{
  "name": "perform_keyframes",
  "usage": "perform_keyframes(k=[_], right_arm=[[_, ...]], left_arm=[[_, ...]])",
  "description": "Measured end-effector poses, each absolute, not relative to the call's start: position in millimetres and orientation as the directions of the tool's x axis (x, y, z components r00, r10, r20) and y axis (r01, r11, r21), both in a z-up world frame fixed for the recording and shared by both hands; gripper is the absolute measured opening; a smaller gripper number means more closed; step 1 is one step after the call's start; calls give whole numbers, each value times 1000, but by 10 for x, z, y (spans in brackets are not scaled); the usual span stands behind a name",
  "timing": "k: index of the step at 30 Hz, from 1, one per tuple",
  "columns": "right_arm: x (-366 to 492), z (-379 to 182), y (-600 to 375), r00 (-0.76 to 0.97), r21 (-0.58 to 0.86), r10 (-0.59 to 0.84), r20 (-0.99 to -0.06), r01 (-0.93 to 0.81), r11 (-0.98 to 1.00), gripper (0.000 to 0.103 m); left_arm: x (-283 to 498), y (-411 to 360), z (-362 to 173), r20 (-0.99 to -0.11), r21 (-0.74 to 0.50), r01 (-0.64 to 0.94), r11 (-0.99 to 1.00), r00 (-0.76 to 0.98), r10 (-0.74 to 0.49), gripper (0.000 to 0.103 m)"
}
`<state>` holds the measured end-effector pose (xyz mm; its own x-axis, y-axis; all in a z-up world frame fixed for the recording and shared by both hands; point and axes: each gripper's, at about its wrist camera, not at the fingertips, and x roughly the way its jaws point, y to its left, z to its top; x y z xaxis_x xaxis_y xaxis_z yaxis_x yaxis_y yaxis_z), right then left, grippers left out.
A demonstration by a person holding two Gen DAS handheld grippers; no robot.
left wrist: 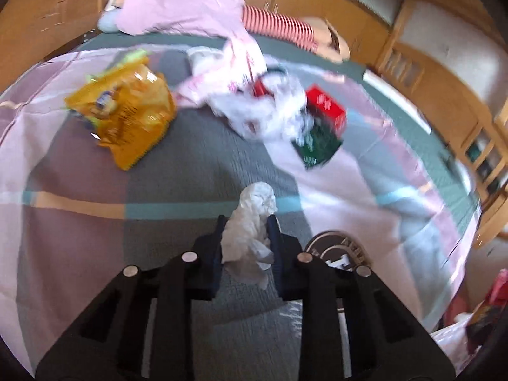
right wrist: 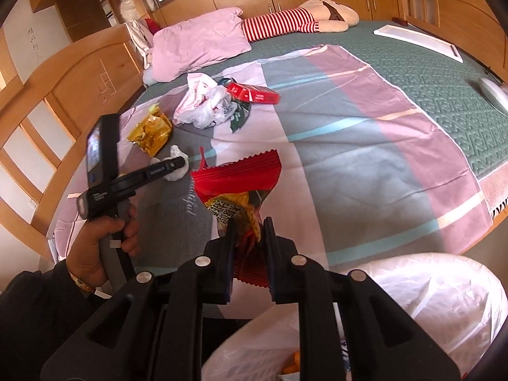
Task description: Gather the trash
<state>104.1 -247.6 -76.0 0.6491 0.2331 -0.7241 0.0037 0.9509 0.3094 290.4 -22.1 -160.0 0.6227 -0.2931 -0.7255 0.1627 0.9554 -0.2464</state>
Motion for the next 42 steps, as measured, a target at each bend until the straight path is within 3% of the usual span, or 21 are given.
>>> perform_keyframes(k=[8, 14, 15, 17, 18, 19, 22, 25, 28, 32, 34, 36, 38, 42], right_arm=[[576, -357, -2762, 707, 299, 225, -670, -21, 954, 18], [55, -394, -3119, 644, 196, 110, -757, 64, 978, 18], [8, -468, -3154, 608, 192, 106, -787, 79, 978, 21], [-82, -666, -3206, 512, 169, 89, -854, 111, 979, 41], [-136, -755, -3219, 472, 151, 74, -878, 127, 980, 61], [-199, -799, -3237, 454, 130, 51, -889, 144, 981, 66], [-339, -658, -3338, 502, 112, -5, -865, 202, 973, 68], [-506, -294, -3611, 627, 178, -58, -777, 308, 934, 72], [-650, 2, -3771, 722, 232, -106, -684, 353, 907, 77], [-705, 145, -3722, 771, 228, -118, -626, 325, 918, 80], [-697, 136, -3667, 779, 242, -91, -621, 300, 923, 81], [-673, 116, -3618, 787, 258, -64, -613, 277, 926, 81], [-659, 128, -3606, 799, 275, -49, -599, 263, 925, 82], [-702, 237, -3520, 845, 280, -76, -529, 258, 925, 89]], left_arm=[[2120, -177, -1220, -639, -278, 216, 936, 686, -348, 26], [1380, -237, -1076, -592, -319, 271, 908, 692, -414, 26], [1299, -269, -1048, -583, -324, 284, 903, 691, -427, 26], [1108, -356, -980, -565, -336, 327, 884, 681, -466, 26], [1016, -417, -952, -559, -342, 354, 871, 668, -491, 26], [929, -496, -924, -554, -351, 386, 853, 649, -522, 26], [735, -744, -891, -547, -391, 475, 788, 569, -614, 26], [526, -1077, -879, -542, -408, 591, 696, 457, -705, 26], [242, -1488, -892, -563, -358, 729, 584, 331, -758, 26], [-66, -1922, -1032, -629, -263, 845, 466, 216, -747, 29], [-97, -1977, -1067, -639, -251, 855, 453, 205, -741, 39], [-80, -1920, -1046, -623, -264, 843, 469, 222, -750, 82], [-39, -1791, -987, -582, -280, 821, 498, 267, -768, 88], [105, -1593, -960, -549, -323, 764, 559, 330, -768, 91]])
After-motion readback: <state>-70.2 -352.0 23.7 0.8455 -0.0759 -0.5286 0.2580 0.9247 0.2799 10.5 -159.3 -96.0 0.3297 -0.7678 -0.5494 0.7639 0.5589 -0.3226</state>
